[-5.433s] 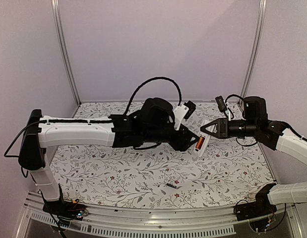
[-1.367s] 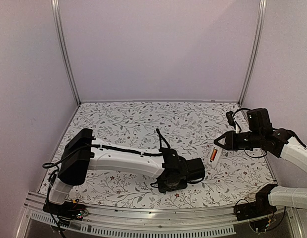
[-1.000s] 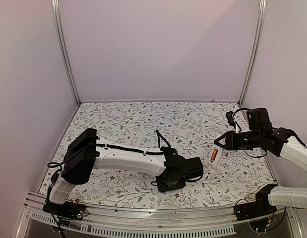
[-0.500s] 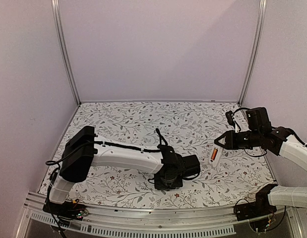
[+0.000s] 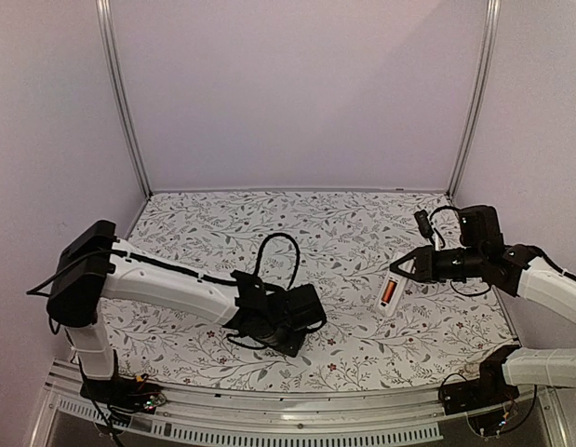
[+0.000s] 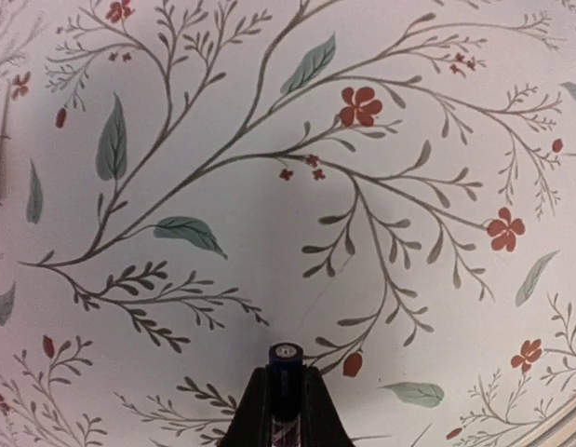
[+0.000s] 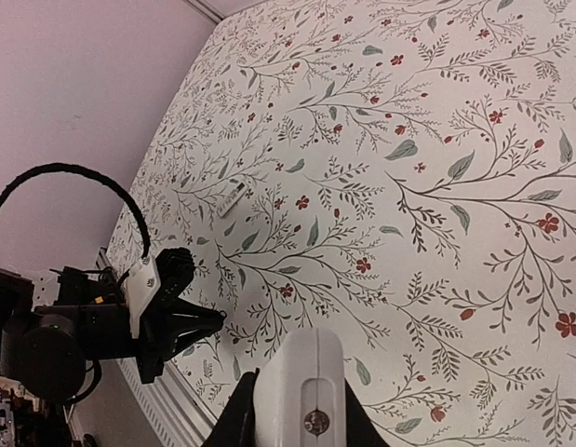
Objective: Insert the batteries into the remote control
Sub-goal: Pick up the battery from the center of the board, then place the battery in the battery compartment.
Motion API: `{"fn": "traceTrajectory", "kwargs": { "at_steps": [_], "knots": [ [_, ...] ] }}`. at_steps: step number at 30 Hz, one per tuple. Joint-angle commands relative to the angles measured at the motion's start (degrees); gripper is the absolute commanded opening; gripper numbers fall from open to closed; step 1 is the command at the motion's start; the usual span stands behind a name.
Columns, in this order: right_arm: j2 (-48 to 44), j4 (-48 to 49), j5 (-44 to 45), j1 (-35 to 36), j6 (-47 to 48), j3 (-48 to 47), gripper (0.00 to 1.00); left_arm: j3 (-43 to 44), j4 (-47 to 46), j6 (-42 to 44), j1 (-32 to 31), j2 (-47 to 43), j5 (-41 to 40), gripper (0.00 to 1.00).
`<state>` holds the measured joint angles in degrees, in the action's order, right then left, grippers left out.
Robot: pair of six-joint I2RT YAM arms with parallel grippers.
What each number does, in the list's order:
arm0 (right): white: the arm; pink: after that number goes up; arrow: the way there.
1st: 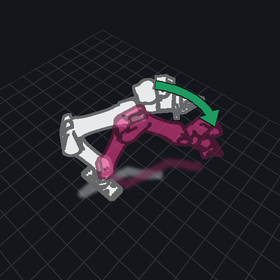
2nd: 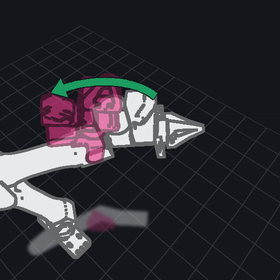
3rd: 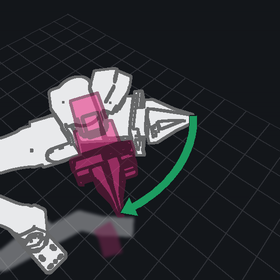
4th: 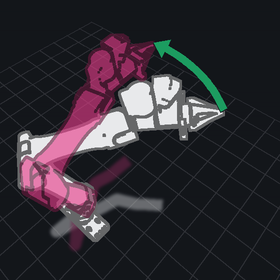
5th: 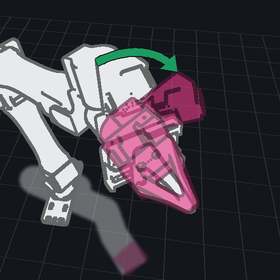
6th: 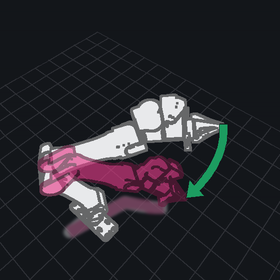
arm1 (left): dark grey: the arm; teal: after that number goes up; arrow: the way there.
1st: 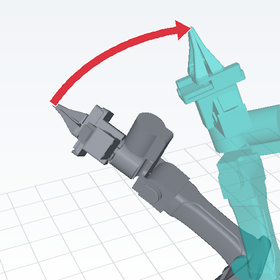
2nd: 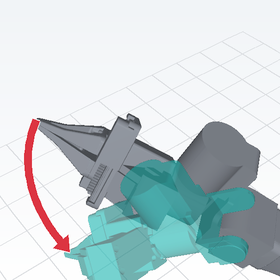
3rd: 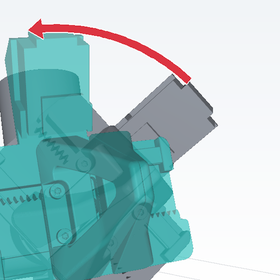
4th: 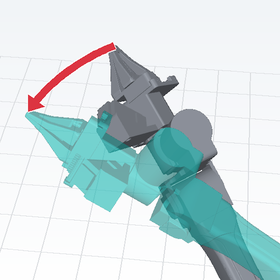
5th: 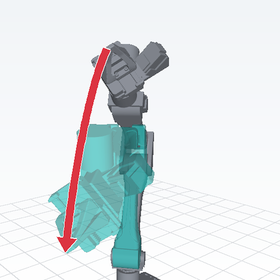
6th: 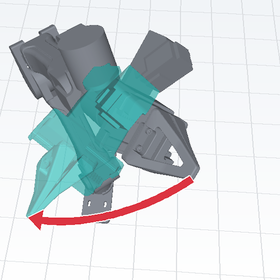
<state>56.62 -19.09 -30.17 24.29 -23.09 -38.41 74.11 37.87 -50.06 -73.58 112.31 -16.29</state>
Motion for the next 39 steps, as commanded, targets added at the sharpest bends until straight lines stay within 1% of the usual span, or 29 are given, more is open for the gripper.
{"fn": "traceTrajectory", "kwargs": {
  "at_steps": [1, 4, 5, 6, 8, 12, 16, 19, 23, 29, 33, 39],
  "knots": [
    [-0.2, 13.02, -6.12, -0.22, -8.32, 4.85, 0.0, -7.61, -19.12, 14.99, 0.81, -12.34, -4.83, 0.0],
    [0.12, 19.97, -8.0, 0.09, -13.89, 6.22, 0.0, -14.26, -32.11, 23.63, 0.76, -21.31, -5.07, 0.0],
    [0.35, 22.2, -8.45, 0.37, -15.31, 6.55, 0.0, -15.67, -35.77, 26.06, 0.73, -23.35, -4.47, 0.0],
    [0.85, 24.31, -8.82, 0.71, -16.44, 6.92, 0.0, -16.61, -41.45, 28.41, 0.72, -24.67, -3.33, 0.0],
    [1.69, 28.25, -8.82, 1.94, -19.19, 7.25, 0.0, -16.56, -45.22, 32.33, 0.72, -26.08, -0.08, 0.0],
    [4.75, 34.33, -8.08, 5.73, -22.12, 6.72, 0.0, -12.61, -47.42, 36.87, 0.72, -24.22, 7.23, 0.0],
    [7.96, 39.76, -7.4, 8.88, -23.92, 6.13, 0.0, -10.41, -51.13, 37.91, 0.72, -21.63, 10.09, 0.0],
    [9.35, 41.88, -6.78, 10.72, -24.84, 5.21, 0.0, -8.81, -51.8, 38.56, 0.81, -19.93, 9.89, 0.0],
    [10.85, 42.84, -6.14, 12.16, -25.43, 4.13, 0.0, -6.88, -50.75, 38.14, 0.89, -18.05, 7.33, 0.0],
    [11.13, 44.92, -6.39, 12.81, -27.44, 4.04, 0.0, -8.83, -52.69, 37.66, 1.31, -17.94, 4.64, 0.0],
    [10.72, 46.61, -6.93, 12.81, -29.09, 4.07, 0.0, -9.99, -54.33, 37.11, 1.86, -17.72, 5.05, 0.0],
    [10.7, 48.46, -6.97, 12.85, -31.02, 4.14, 0.0, -9.93, -54.3, 36.6, 2.36, -16.02, 5.03, 0.0]
  ]
}}
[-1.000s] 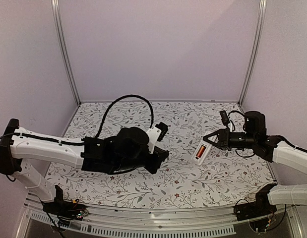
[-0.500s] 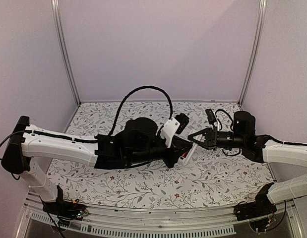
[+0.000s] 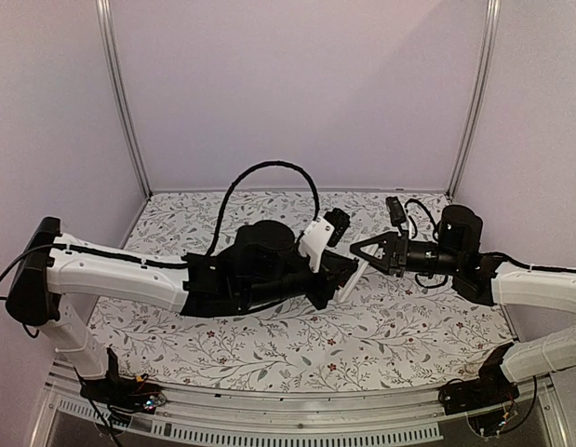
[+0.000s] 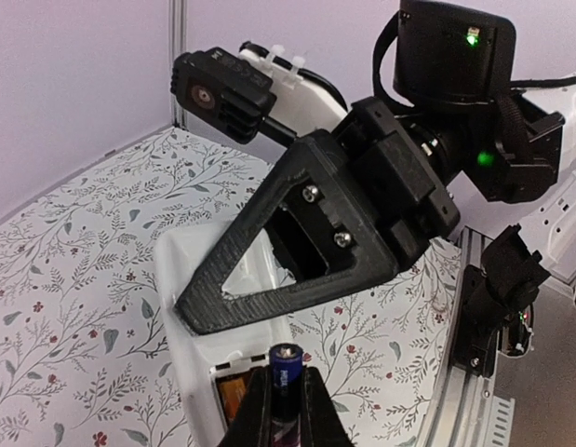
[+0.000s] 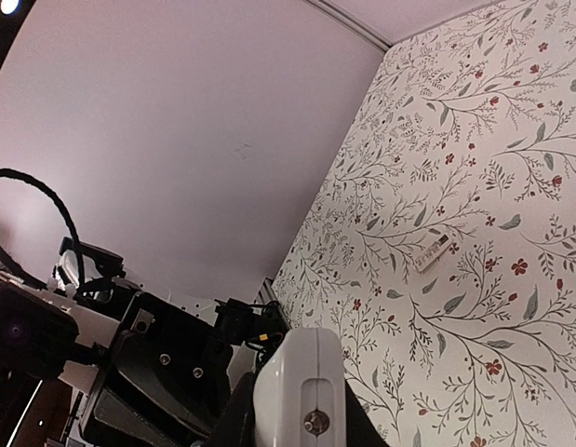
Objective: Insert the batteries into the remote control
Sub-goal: Place the battery in the battery compartment.
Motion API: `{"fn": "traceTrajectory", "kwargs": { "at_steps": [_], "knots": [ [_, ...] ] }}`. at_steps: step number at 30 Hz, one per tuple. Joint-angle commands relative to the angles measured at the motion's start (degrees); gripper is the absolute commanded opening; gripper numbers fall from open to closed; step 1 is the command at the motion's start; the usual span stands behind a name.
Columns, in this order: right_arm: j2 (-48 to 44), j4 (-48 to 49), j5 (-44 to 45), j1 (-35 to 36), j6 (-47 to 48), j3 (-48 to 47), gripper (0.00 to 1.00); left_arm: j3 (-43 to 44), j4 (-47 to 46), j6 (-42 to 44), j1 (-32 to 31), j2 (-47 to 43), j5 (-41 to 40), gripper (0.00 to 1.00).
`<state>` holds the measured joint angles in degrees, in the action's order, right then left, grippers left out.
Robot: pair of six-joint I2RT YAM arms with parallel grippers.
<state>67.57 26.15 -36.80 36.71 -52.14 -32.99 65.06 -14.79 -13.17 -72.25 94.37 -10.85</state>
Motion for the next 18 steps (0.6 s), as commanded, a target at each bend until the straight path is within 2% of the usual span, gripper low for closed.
{"fn": "traceTrajectory", "kwargs": {
  "at_steps": [1, 18],
  "knots": [
    [-0.32, 3.43, -0.37, 0.43, -2.21, -1.28, 0.0, -1.02, -1.65, -0.54, 1.16, 2.14, -0.74, 0.0],
    [-0.19, 7.18, -0.13, -0.23, -5.41, -1.63, 0.0, -4.49, 1.26, -1.44, 1.76, 2.39, -1.88, 0.0]
  ]
}}
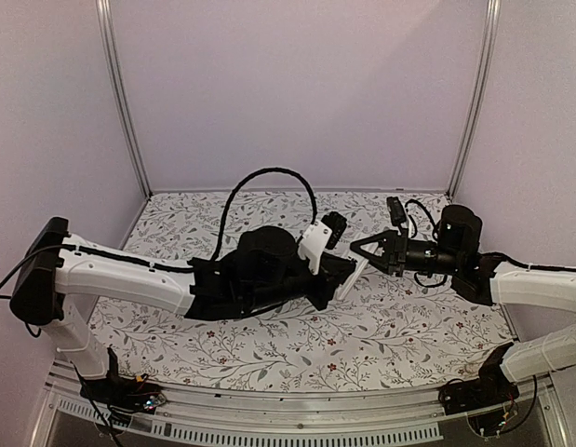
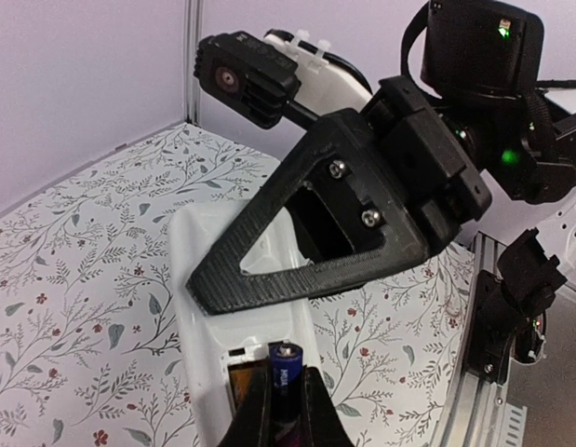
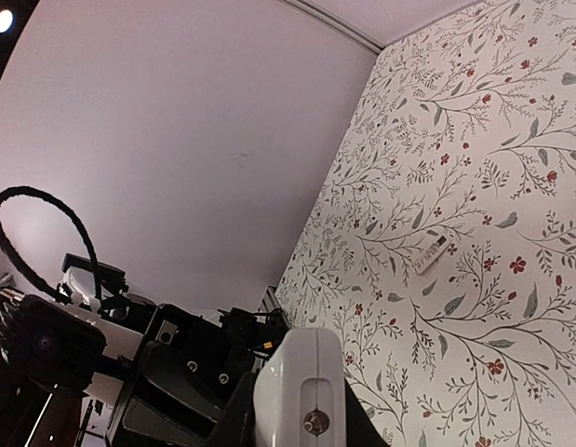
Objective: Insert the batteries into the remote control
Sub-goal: Place the battery in the battery compartment.
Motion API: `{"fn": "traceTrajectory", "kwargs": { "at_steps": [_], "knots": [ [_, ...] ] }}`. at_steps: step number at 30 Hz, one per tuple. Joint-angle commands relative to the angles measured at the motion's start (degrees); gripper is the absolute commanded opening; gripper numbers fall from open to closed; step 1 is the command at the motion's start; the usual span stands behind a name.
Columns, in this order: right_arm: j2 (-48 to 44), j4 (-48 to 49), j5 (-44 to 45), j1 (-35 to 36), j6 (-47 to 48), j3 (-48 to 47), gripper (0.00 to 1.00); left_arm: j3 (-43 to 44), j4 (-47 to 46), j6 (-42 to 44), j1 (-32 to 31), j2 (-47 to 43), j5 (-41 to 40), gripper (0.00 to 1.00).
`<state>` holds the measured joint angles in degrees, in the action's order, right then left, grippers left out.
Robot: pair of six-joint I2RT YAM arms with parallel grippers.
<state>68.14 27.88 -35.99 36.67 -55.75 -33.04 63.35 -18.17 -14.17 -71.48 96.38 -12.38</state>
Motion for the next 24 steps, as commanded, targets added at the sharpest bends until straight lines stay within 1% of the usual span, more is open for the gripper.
{"fn": "traceTrajectory", "kwargs": {
  "at_steps": [1, 8, 11, 16, 21, 24],
  "knots": [
    [-0.76, 5.43, -1.07, -0.38, -1.74, -1.67, 0.0, -3.01, 5.17, -0.49, 0.99, 0.25, -0.31, 0.0],
    [-0.57, 5.26, -1.64, -0.94, -1.73, -1.9, 0.0, -2.58, 10.13, -1.25, 1.08, 0.66, 0.28, 0.0],
    [-0.04, 5.33, -2.06, -0.97, -1.82, -1.86, 0.0, -0.89, 12.09, -1.49, 1.15, 1.59, -0.2, 0.05],
    [0.82, 6.08, -2.31, -0.53, -2.54, -1.94, 0.0, 2.82, 15.79, -0.83, 1.26, 3.17, -1.32, 0.08],
    [1.33, 6.3, -2.03, 0.04, -2.7, -2.12, 0.0, 3.7, 16.03, -0.96, 1.42, 3.98, -1.64, 0.1],
    [1.83, 6.73, -1.85, 0.61, -2.78, -2.25, 0.0, 3.85, 15.8, -1.1, 1.67, 4.08, -2.04, 0.13]
  ]
}}
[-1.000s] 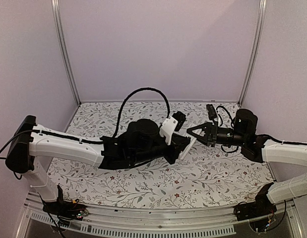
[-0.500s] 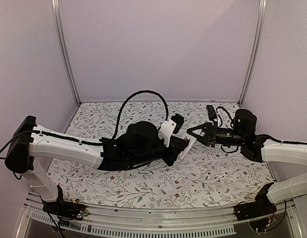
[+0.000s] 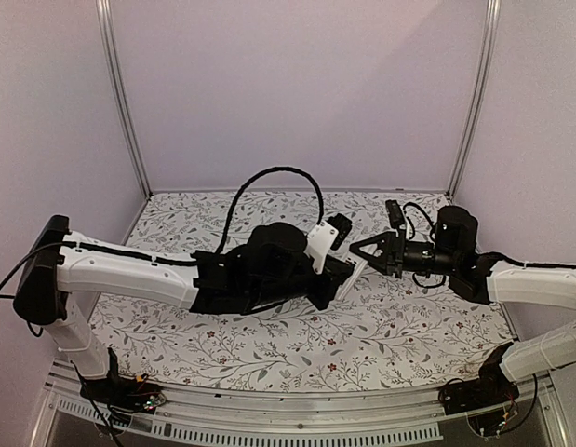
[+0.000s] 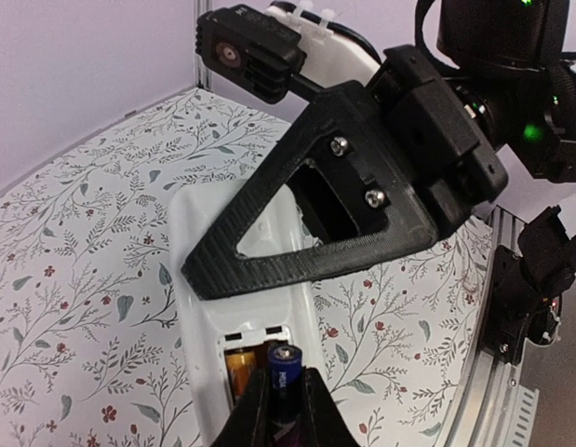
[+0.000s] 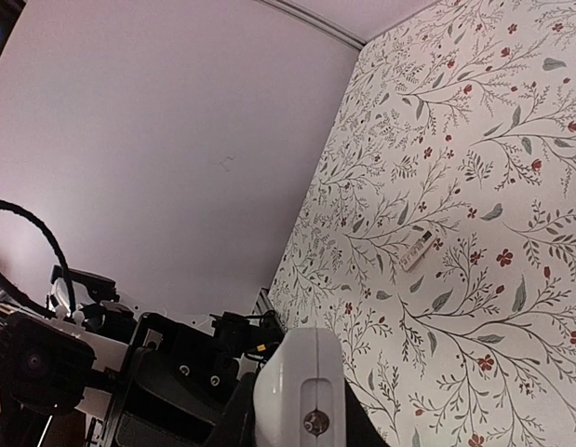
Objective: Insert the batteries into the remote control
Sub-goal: Place the battery in the battery compartment, then load the battery into the battery compartment.
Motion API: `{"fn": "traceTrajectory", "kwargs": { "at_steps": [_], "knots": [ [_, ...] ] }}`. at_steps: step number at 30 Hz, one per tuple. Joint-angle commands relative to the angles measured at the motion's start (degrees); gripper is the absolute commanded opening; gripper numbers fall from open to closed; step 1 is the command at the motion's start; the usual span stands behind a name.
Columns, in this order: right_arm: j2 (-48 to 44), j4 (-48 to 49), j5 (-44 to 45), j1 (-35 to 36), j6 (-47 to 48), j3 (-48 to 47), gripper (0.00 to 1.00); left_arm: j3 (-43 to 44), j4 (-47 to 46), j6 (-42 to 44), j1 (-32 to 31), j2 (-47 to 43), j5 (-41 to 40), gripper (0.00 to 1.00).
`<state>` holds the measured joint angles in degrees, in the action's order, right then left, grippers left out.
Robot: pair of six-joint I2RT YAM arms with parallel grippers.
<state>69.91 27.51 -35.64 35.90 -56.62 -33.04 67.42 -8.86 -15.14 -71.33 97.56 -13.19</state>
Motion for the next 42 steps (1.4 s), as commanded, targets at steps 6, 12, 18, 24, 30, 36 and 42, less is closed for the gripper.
{"fn": "traceTrajectory", "kwargs": {
  "at_steps": [6, 12, 18, 24, 30, 36, 42],
  "knots": [
    [0.58, 8.04, -2.41, 1.64, -2.64, -2.42, 0.0, -0.64, 4.95, -0.37, 2.02, 2.71, -2.32, 0.16],
    [0.15, 8.32, -2.48, 1.86, -3.04, -2.32, 0.0, -2.69, 0.64, -0.48, 2.41, 1.76, -3.01, 0.2],
    [-0.04, 8.2, -2.29, 1.81, -3.23, -2.12, 0.0, -2.29, -0.1, -0.42, 2.6, 1.93, -3.65, 0.27],
    [-0.13, 8.1, -2.22, 1.81, -3.32, -1.58, 0.0, -2.59, -0.1, -0.12, 2.89, 1.17, -5.05, 0.32],
    [-0.36, 7.8, -2.24, 1.85, -3.19, -1.11, 0.0, -2.68, -0.01, 0.0, 3.35, 0.37, -5.61, 0.35],
    [0.26, 7.11, -2.24, 1.86, -2.21, -0.95, 0.0, -2.97, 0.65, 0.54, 3.39, -4.08, -1.71, 0.58],
    [0.97, 6.53, -2.82, 1.81, -1.03, -1.71, 0.0, -4.2, 3.23, -2.41, 4.38, -10.15, 2.19, 0.81]
  ]
}}
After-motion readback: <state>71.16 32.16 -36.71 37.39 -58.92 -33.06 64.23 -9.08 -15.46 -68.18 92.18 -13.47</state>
